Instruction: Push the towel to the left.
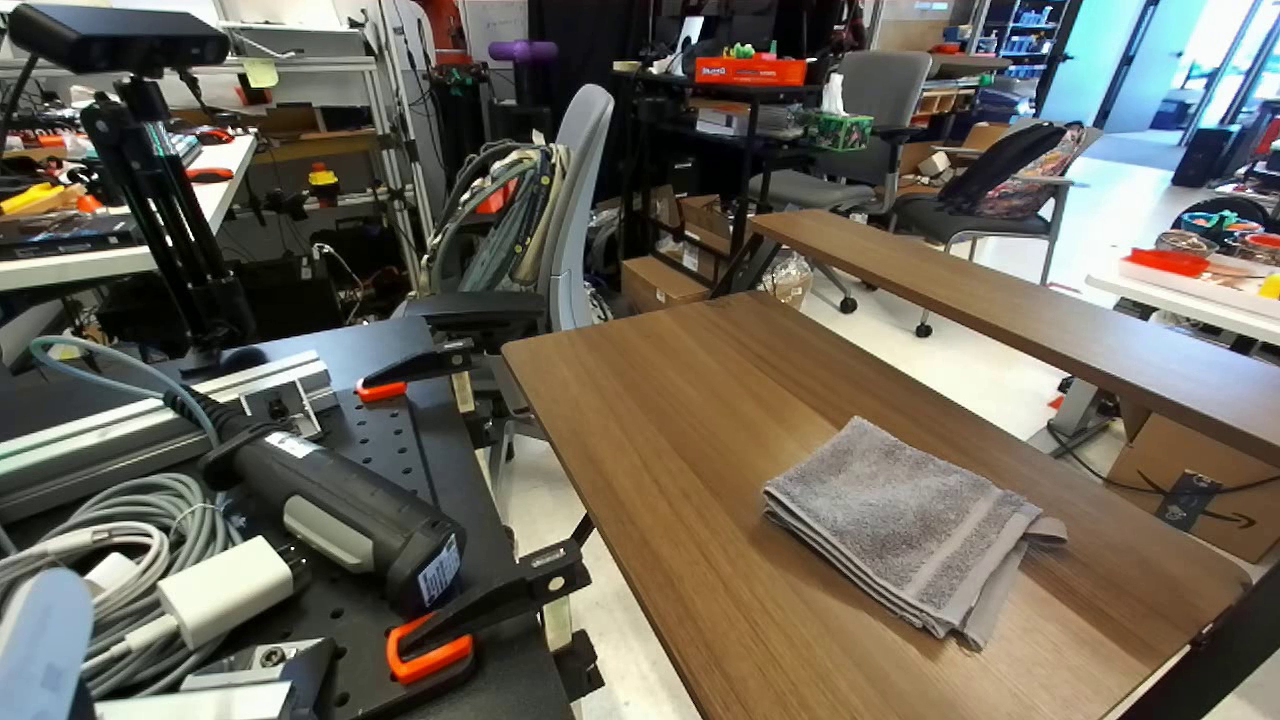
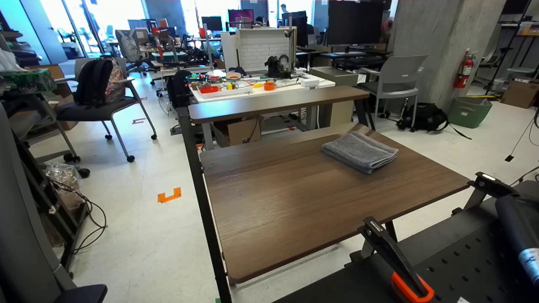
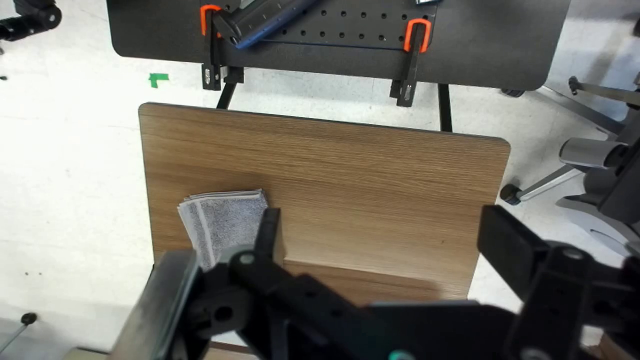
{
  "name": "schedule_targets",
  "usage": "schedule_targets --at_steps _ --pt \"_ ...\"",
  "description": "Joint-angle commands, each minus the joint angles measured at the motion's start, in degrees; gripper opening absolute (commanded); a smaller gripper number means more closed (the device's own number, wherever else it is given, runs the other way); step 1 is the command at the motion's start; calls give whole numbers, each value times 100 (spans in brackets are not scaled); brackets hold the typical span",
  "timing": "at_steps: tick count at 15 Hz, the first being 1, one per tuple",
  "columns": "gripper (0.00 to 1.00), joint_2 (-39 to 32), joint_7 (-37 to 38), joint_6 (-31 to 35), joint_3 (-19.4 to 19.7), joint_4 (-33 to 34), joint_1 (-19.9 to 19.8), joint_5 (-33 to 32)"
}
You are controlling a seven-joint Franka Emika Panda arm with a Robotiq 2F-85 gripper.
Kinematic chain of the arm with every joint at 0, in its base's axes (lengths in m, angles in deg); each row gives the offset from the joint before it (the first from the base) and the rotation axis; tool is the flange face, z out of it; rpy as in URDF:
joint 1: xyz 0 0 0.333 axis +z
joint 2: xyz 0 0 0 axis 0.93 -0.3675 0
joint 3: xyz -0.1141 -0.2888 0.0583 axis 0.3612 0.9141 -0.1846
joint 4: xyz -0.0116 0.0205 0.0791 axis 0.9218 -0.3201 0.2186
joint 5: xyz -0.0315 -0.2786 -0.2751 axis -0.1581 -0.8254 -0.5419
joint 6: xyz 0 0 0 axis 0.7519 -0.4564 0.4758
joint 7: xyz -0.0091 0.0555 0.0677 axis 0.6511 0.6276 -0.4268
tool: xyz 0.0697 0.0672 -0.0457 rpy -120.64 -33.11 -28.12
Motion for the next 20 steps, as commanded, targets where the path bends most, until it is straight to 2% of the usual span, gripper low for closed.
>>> schedule_targets --at_steps 1,5,10,15,20 --pt "100 -60 104 82 71 13 74 -61" --pt "100 -441 291 841 109 95 0 42" --pt "100 -1671 373 1885 268 525 -178 -23" --pt "100 -3242 270 2269 691 1438 -408 56" --pt "100 -4726 246 2280 1149 2443 -542 180"
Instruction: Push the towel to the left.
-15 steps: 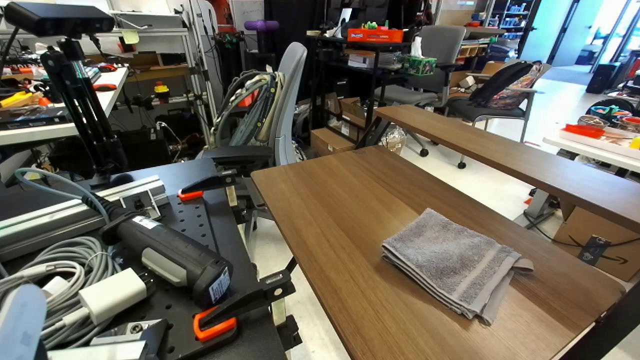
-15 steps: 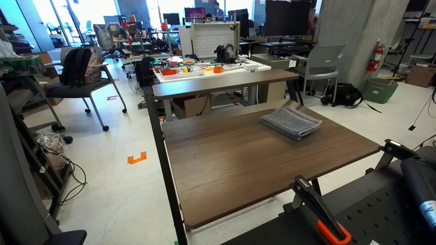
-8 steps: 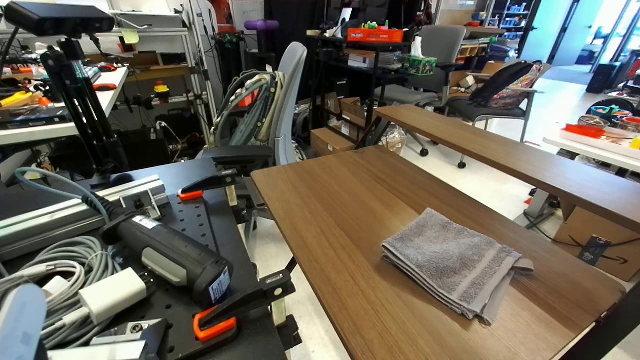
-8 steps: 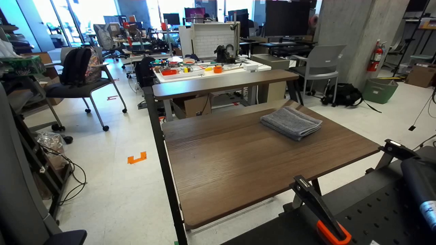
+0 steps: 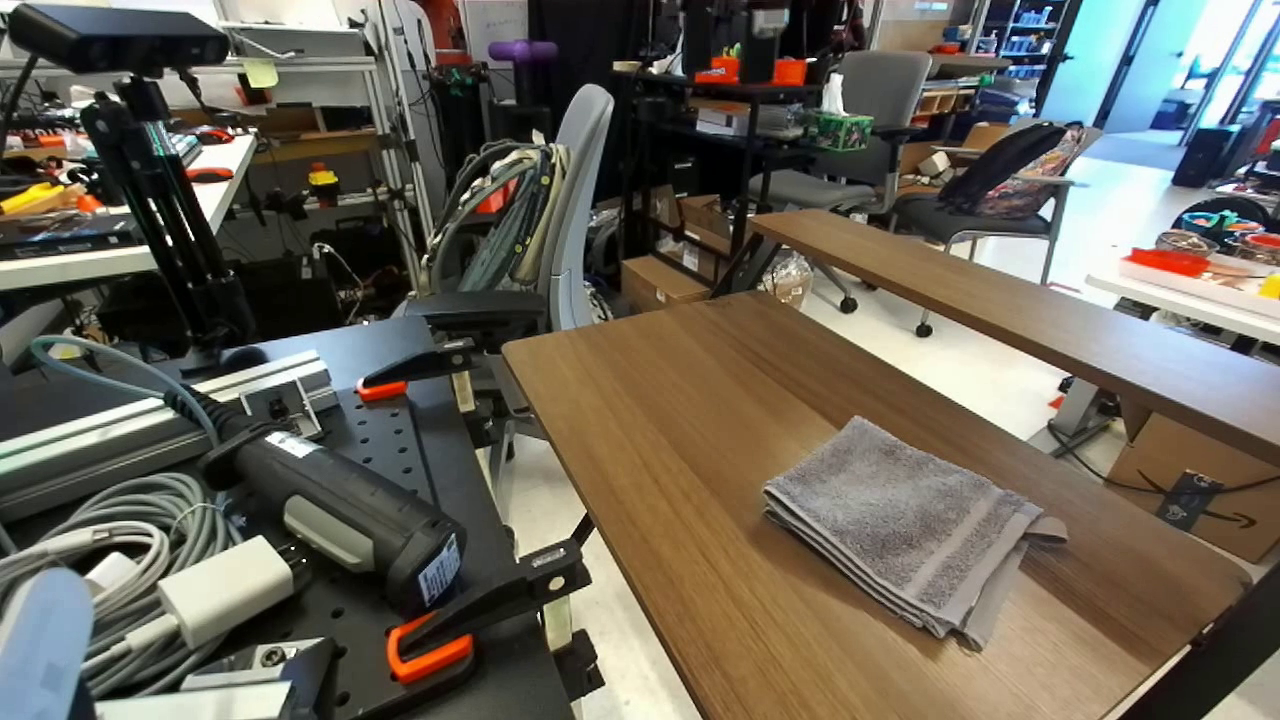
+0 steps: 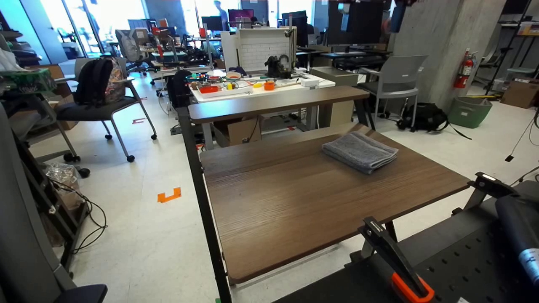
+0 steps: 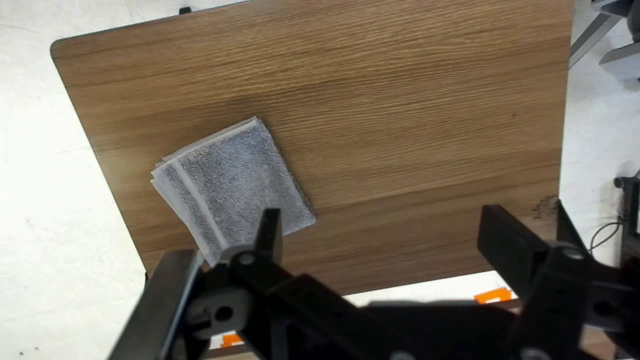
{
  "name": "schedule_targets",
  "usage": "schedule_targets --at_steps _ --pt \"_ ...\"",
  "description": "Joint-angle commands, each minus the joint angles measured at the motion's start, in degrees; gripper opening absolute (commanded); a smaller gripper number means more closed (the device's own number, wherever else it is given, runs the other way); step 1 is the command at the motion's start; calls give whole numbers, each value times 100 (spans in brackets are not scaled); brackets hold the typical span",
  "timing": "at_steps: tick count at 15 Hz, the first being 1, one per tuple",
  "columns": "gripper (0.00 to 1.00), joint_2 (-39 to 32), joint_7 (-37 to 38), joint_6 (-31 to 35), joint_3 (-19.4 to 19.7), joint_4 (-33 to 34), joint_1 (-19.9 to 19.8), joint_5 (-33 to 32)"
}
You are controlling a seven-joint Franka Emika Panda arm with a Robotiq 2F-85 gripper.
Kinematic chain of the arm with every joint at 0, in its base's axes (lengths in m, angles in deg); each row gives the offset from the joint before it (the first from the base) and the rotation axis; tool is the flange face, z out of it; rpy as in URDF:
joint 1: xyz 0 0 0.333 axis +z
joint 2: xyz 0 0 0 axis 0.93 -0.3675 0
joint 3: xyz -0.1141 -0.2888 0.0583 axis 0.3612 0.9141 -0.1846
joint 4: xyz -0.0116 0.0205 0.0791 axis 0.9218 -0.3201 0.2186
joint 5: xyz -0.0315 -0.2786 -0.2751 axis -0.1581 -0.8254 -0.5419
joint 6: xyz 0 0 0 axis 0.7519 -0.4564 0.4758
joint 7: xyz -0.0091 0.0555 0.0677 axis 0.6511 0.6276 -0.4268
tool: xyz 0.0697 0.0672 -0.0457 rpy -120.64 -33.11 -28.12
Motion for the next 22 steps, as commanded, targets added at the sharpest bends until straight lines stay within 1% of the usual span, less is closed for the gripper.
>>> schedule_targets --at_steps 1,5,11,17,22 --pt "100 -1133 -42 96 279 872 -88 136" --pt "100 -2274 -161 215 511 1681 -267 323" --pt "100 -3656 -239 201 613 2878 -520 586" --pt "100 -4705 -73 175 822 3857 -559 493" --pt "100 -5344 -24 167 973 4335 -478 350"
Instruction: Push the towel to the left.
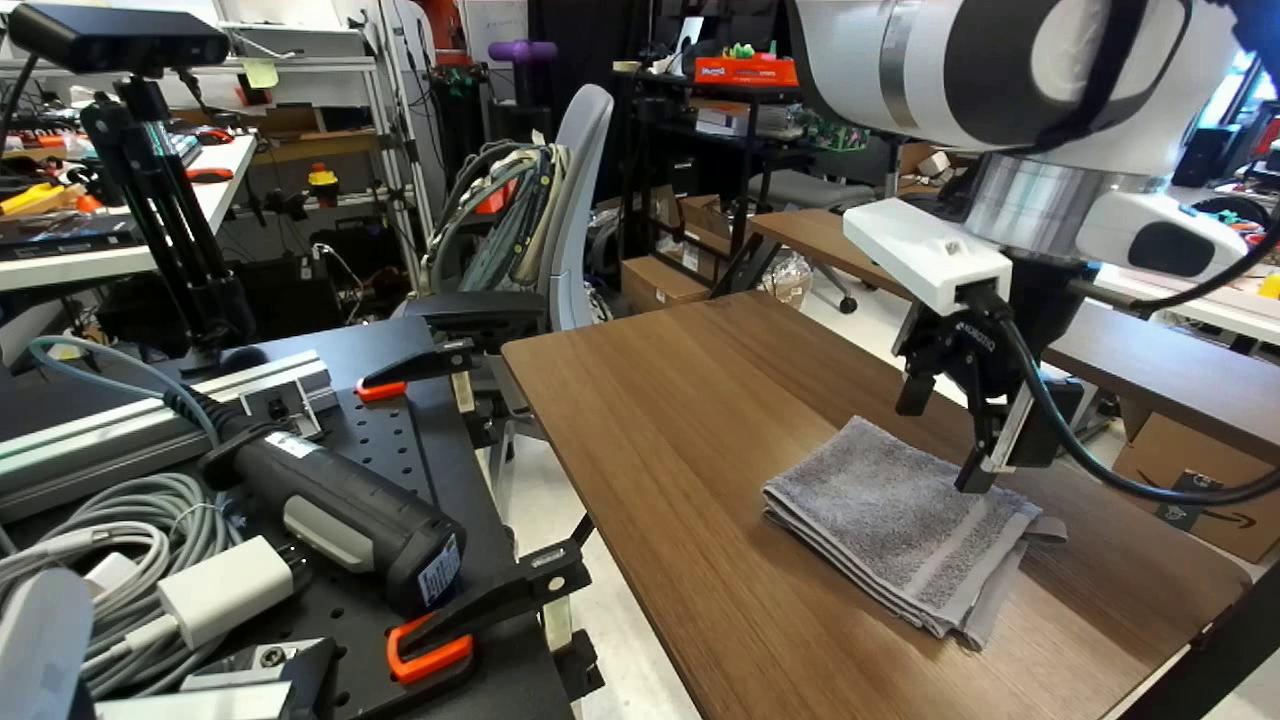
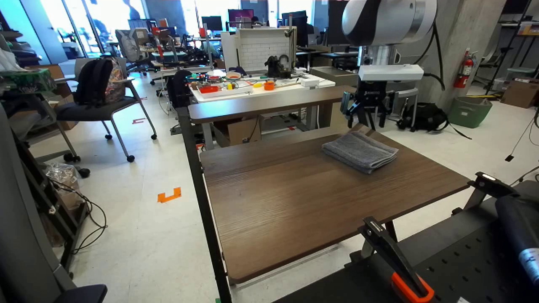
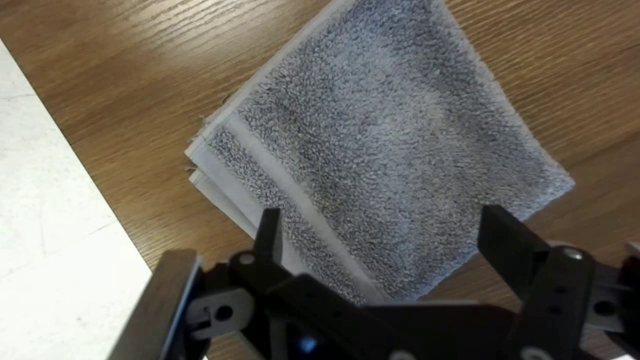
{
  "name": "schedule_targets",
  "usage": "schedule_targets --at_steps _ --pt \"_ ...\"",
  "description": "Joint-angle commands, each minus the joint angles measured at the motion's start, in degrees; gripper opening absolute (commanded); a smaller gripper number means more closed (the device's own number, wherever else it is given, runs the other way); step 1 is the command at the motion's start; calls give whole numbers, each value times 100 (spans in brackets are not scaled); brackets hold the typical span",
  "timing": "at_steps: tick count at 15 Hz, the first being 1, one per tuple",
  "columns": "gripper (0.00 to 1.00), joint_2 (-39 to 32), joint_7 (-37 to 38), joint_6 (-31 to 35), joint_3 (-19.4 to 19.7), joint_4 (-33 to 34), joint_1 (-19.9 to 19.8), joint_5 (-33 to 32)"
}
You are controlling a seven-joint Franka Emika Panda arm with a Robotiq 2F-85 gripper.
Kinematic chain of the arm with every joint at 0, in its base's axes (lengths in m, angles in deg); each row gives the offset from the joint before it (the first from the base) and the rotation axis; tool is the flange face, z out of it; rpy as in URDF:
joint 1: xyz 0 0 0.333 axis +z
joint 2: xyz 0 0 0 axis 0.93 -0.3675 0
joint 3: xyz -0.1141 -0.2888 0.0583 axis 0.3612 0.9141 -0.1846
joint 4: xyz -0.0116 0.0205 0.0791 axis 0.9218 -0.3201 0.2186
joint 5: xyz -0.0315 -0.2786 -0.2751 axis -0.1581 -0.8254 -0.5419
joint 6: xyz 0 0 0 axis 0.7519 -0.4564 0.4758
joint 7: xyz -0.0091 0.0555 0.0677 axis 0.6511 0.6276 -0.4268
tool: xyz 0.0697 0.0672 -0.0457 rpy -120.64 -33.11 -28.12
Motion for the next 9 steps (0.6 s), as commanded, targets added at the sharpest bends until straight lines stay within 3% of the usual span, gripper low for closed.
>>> schedule_targets --at_steps 1,9 --pt "100 -504 63 -68 102 504 80 -102" --pt "100 -1085 138 -88 175 801 372 -354"
